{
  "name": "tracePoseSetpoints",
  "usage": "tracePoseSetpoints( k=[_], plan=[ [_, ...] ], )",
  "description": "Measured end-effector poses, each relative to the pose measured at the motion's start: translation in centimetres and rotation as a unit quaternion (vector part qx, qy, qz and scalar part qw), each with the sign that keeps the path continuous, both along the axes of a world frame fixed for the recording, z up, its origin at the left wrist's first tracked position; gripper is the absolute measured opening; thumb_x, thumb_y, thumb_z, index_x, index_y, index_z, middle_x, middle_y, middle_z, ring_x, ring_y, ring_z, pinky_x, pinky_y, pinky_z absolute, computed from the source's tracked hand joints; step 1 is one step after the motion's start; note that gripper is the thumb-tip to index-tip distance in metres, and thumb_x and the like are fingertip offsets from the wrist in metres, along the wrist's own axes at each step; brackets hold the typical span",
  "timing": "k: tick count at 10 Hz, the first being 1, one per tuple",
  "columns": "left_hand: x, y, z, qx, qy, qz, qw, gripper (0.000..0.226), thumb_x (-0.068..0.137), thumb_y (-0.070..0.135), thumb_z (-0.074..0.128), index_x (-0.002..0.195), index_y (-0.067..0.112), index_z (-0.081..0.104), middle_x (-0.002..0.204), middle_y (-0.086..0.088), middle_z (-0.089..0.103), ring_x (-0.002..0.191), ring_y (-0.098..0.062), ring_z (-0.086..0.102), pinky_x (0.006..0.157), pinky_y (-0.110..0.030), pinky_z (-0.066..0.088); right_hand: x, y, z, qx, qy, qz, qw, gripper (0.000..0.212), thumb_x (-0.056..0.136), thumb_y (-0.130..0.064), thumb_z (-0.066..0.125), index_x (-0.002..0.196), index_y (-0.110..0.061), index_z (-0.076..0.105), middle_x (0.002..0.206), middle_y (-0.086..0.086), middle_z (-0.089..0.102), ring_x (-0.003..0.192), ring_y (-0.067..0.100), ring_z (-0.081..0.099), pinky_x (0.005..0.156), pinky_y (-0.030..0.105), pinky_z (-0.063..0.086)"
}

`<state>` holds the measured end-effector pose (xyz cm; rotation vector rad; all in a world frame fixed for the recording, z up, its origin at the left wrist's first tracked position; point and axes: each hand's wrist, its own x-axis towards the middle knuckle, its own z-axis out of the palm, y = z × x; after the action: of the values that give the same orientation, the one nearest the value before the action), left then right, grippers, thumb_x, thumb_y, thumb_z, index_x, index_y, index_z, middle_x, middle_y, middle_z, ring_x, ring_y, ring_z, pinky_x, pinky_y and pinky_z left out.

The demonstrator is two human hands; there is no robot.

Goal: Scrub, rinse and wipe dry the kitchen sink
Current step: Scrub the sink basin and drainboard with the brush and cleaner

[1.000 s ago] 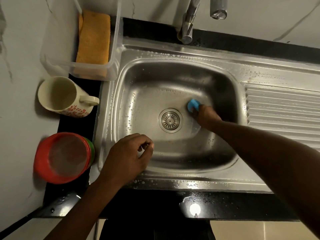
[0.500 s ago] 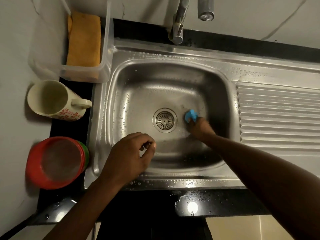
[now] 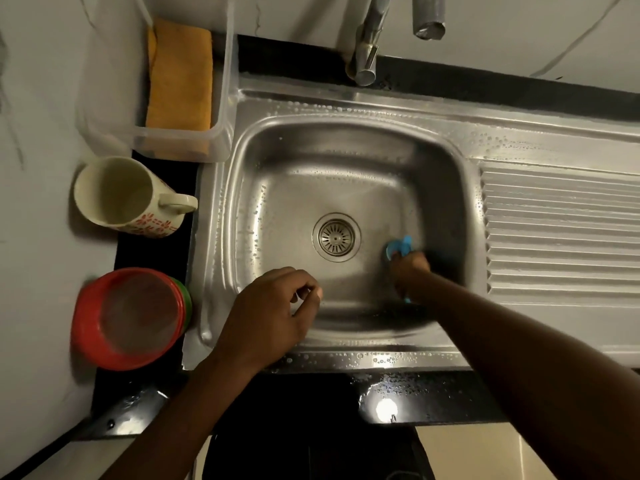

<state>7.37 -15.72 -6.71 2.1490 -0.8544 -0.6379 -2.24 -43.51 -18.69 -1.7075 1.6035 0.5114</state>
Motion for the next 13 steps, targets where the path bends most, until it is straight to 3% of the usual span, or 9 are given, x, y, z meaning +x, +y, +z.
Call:
tracePoseSetpoints(
  k=[3,4,5,7,8,9,11,12,13],
  plan=[
    [0.4,-0.6,-0.2,-0.003,-0.015,-0.014,1.0,0.008,0.099,0.033,0.065,0.091,0.031,0.068,0.081,0.018,0.062,0.08,-0.005,0.061,0.068,-0.032,0.054,5.4,-4.3,2.5,0.002,-0.063,-0.053,0.997,0.042,0.109,-0.028,0.048,0.136,0.003,0.057,0.135,0.023,0.062,0.123,0.041,0.061,0.098,0.042,0.05],
    [0.4,-0.3,-0.1,-0.007,-0.011,-0.012,1.0,0.008,0.098,0.032,0.066,0.092,0.03,0.069,0.082,0.017,0.063,0.081,-0.006,0.061,0.069,-0.033,0.055,4.9,-4.6,2.2,0.027,-0.042,-0.028,0.998,0.036,0.107,-0.022,0.049,0.13,0.004,0.06,0.118,0.023,0.065,0.11,0.039,0.064,0.092,0.043,0.051],
    [0.3,-0.4,0.4,-0.013,-0.01,-0.021,1.0,0.011,0.098,0.036,0.063,0.091,0.03,0.069,0.082,0.016,0.064,0.08,-0.008,0.062,0.069,-0.034,0.055,2.9,-2.4,3.2,0.084,0.05,0.036,0.995,0.022,0.104,-0.023,0.06,0.099,-0.001,0.058,0.079,0.01,0.066,0.082,0.027,0.061,0.069,0.033,0.053],
    [0.3,-2.0,1.0,-0.034,-0.013,-0.03,0.999,0.013,0.098,0.038,0.062,0.092,0.029,0.069,0.084,0.015,0.065,0.079,-0.008,0.062,0.066,-0.036,0.056,-0.6,2.7,3.4,0.109,0.082,0.052,0.989,0.033,0.103,-0.036,0.059,0.109,-0.004,0.053,0.112,0.016,0.068,0.092,0.026,0.067,0.077,0.035,0.056],
    [0.4,-2.4,0.8,-0.033,-0.011,-0.044,0.998,0.014,0.099,0.039,0.06,0.093,0.029,0.069,0.085,0.016,0.065,0.081,-0.006,0.062,0.067,-0.035,0.056,-1.0,1.9,2.6,0.12,0.048,0.002,0.992,0.041,0.106,-0.038,0.055,0.126,-0.003,0.055,0.108,0.013,0.068,0.085,0.022,0.065,0.061,0.027,0.056],
    [0.4,-2.1,0.3,-0.022,-0.009,-0.047,0.999,0.012,0.1,0.038,0.062,0.095,0.03,0.069,0.086,0.016,0.065,0.082,-0.007,0.062,0.068,-0.034,0.057,-0.4,-0.4,2.5,0.023,0.011,-0.007,1.0,0.046,0.106,-0.032,0.056,0.14,-0.001,0.054,0.132,0.018,0.064,0.117,0.034,0.063,0.088,0.03,0.052],
    [0.6,-1.6,-0.2,-0.001,-0.012,-0.039,0.999,0.009,0.1,0.037,0.065,0.095,0.03,0.07,0.085,0.017,0.066,0.081,-0.006,0.062,0.069,-0.034,0.057,3.5,-1.8,4.0,0.007,-0.003,0.061,0.998,0.041,0.109,-0.011,0.045,0.146,0.005,0.047,0.151,0.024,0.049,0.137,0.038,0.049,0.105,0.038,0.044],
    [0.5,-1.9,0.2,-0.009,-0.01,-0.04,0.999,0.01,0.1,0.036,0.064,0.095,0.03,0.07,0.086,0.017,0.066,0.081,-0.006,0.063,0.07,-0.034,0.057,2.5,-0.9,3.5,0.016,0.1,0.141,0.985,0.049,0.105,-0.011,0.052,0.151,0.001,0.042,0.156,0.023,0.044,0.141,0.039,0.048,0.09,0.035,0.052],
    [0.3,-2.4,0.8,-0.019,-0.009,-0.038,0.999,0.01,0.1,0.035,0.064,0.095,0.029,0.07,0.086,0.016,0.066,0.08,-0.006,0.063,0.069,-0.036,0.057,0.7,0.6,4.1,0.104,0.069,0.003,0.992,0.042,0.096,-0.008,0.059,0.137,0.001,0.059,0.138,0.024,0.061,0.115,0.038,0.063,0.062,0.031,0.046]
  ],
)
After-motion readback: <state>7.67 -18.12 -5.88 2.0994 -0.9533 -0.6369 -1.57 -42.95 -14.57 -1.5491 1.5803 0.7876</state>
